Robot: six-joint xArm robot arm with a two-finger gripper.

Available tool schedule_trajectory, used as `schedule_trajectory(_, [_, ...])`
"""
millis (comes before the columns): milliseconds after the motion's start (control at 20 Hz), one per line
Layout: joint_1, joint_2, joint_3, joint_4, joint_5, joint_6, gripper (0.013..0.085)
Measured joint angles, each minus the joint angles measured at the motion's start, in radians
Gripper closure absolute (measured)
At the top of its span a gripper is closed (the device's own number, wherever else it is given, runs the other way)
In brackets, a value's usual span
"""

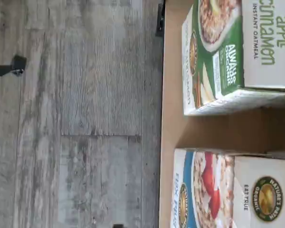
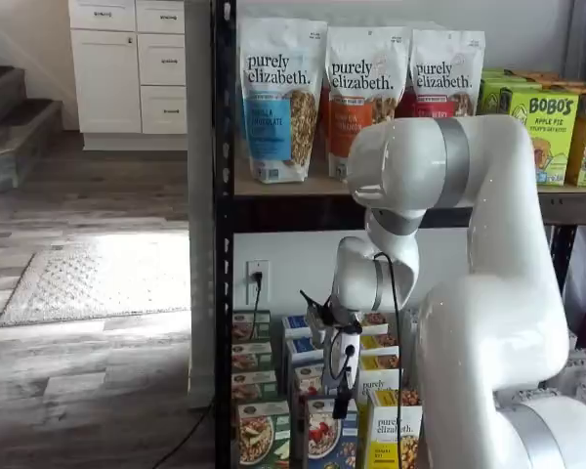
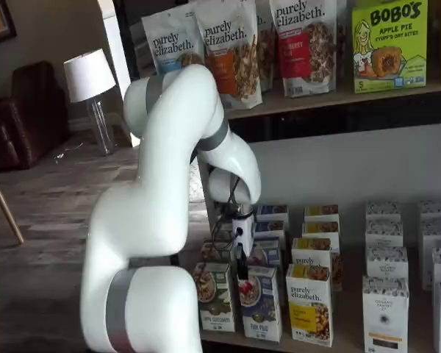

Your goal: Pick up the blue and white box that is on the bottom shelf, the second box from the left

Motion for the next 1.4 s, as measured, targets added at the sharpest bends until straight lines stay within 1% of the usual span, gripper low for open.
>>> schedule_trajectory(100, [0.002, 0.009, -0.032, 0.037, 0.041, -0.027, 0.0130])
schedule_trajectory(300, [0.009, 0.022, -0.061, 0.045, 0.051, -0.025, 0.0130])
schedule_trajectory(450, [0.012, 0.036, -0.078, 0.025, 0.039, -0.004, 0.0130])
schedule_trajectory(600, [0.013, 0.055, -0.095, -0.012, 0.030, 0.027, 0.0130])
schedule_trajectory(700, [0.012, 0.072, -0.111, -0.028, 0.029, 0.039, 0.0130])
schedule_trajectory(1000, [0.008, 0.124, -0.163, -0.047, 0.032, 0.051, 0.0130])
schedule_trajectory(1300, [0.000, 0.182, -0.223, -0.043, 0.029, 0.040, 0.0130])
schedule_trajectory(1400, [-0.002, 0.196, -0.240, -0.048, 0.033, 0.042, 0.0130])
